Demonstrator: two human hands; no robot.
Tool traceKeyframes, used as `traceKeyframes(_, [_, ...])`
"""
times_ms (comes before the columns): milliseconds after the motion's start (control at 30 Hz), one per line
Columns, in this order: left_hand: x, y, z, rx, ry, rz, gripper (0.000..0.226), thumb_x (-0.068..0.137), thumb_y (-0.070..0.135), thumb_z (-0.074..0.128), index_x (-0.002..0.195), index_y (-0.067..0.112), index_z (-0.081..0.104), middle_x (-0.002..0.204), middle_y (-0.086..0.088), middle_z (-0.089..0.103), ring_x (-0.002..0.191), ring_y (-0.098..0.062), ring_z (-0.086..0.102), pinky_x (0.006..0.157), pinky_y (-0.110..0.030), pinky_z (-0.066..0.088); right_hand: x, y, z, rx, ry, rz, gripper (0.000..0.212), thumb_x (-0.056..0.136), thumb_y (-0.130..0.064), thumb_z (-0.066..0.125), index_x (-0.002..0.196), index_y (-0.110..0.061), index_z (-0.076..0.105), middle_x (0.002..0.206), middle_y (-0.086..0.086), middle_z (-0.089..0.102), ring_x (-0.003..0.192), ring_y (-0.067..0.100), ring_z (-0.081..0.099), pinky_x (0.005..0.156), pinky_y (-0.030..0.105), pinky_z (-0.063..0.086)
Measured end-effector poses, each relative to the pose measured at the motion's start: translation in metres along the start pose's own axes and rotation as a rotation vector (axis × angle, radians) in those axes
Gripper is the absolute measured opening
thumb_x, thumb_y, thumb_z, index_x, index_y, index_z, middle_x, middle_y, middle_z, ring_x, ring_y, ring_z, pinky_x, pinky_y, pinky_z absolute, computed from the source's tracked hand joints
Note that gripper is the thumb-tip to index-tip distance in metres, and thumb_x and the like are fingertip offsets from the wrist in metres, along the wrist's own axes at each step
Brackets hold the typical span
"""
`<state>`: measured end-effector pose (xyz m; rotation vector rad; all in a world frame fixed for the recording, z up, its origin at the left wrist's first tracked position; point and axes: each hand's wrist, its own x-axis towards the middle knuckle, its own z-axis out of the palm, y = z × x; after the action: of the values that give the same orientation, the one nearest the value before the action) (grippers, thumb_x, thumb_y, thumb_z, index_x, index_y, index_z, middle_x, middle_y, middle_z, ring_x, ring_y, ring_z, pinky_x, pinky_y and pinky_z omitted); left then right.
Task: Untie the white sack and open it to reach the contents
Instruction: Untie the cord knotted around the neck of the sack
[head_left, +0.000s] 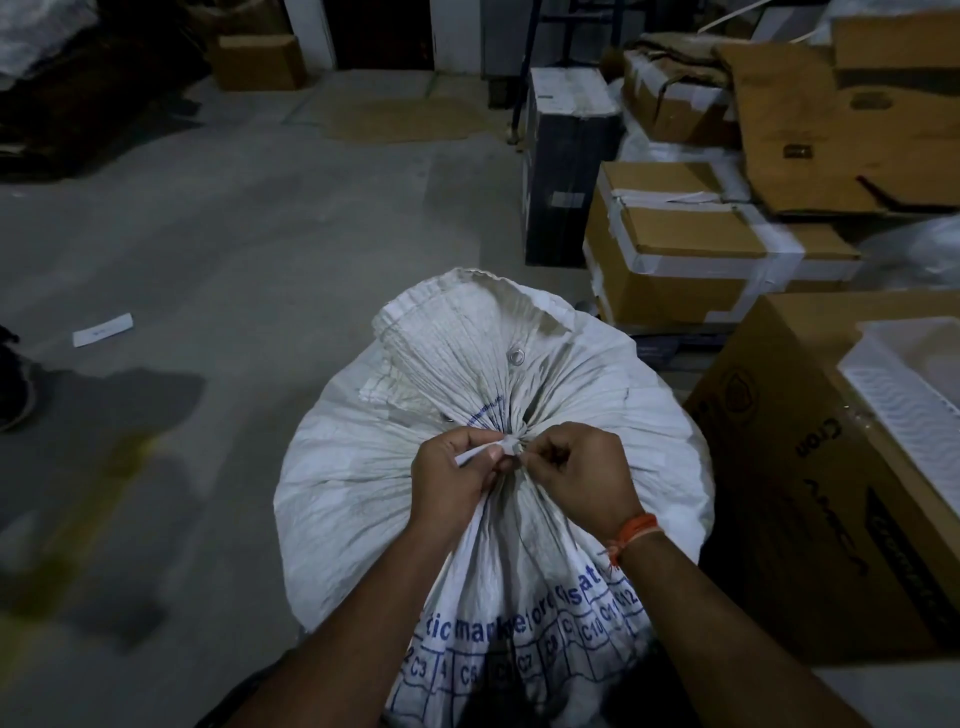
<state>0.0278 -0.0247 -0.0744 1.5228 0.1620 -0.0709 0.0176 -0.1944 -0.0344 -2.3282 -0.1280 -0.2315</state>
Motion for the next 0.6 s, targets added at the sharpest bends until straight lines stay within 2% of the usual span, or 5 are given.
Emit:
traceKeyframes(100, [0.003,-0.002,-0.001,-0.016,0.002,-0.009,0.011,0.088,0.014,0.074,0.096,0.012,0.082,0.088,-0.015,0.081,0.079,-0.025,0.074,0.075,-0.038,0.059,-0.001,-0.002,0.003,0.010,-0.001,-0.014,0.007,0.080,-0.015,0.080,0.073,-0.015,0.077,0.071,-0.006,0.069,0.064,0.004,0.059,0.062,0.005,0.039])
traceKeyframes(233, [0.002,0.001,0.000,-0.081,-0.019,-0.035,0.011,0.094,-0.002,0.068,0.098,0.000,0.078,0.077,-0.016,0.076,0.066,-0.017,0.068,0.063,-0.027,0.053,0.003,0.004,-0.005,-0.031,0.033,-0.023,0.005,0.080,-0.014,0.080,0.077,-0.015,0.077,0.075,-0.002,0.070,0.065,0.004,0.056,0.064,0.013,0.041])
traceKeyframes(367, [-0.002,0.003,0.003,-0.024,-0.044,0.015,0.010,0.094,-0.001,0.069,0.097,0.000,0.079,0.077,-0.012,0.078,0.064,-0.014,0.068,0.060,-0.023,0.052,0.002,0.001,-0.001,-0.020,0.042,-0.041,0.005,0.082,-0.016,0.081,0.078,-0.015,0.078,0.075,-0.007,0.064,0.063,-0.006,0.050,0.064,-0.001,0.037])
traceKeyframes(467, [0.000,0.001,0.001,-0.012,-0.027,0.020,0.009,0.093,0.003,0.071,0.097,0.003,0.080,0.080,-0.014,0.079,0.066,-0.014,0.069,0.063,-0.026,0.053,0.001,-0.002,0.004,-0.031,0.050,0.004,0.007,0.083,-0.022,0.080,0.078,-0.017,0.077,0.074,-0.006,0.067,0.063,0.002,0.054,0.061,0.000,0.036])
traceKeyframes(600, [0.004,-0.002,0.001,-0.022,-0.006,0.013,0.010,0.088,0.014,0.075,0.095,0.011,0.082,0.084,-0.015,0.080,0.074,-0.023,0.072,0.072,-0.034,0.056,0.000,0.002,-0.008,0.024,0.049,0.059,0.007,0.076,-0.022,0.081,0.074,-0.019,0.076,0.065,-0.007,0.071,0.059,0.004,0.063,0.059,0.005,0.042])
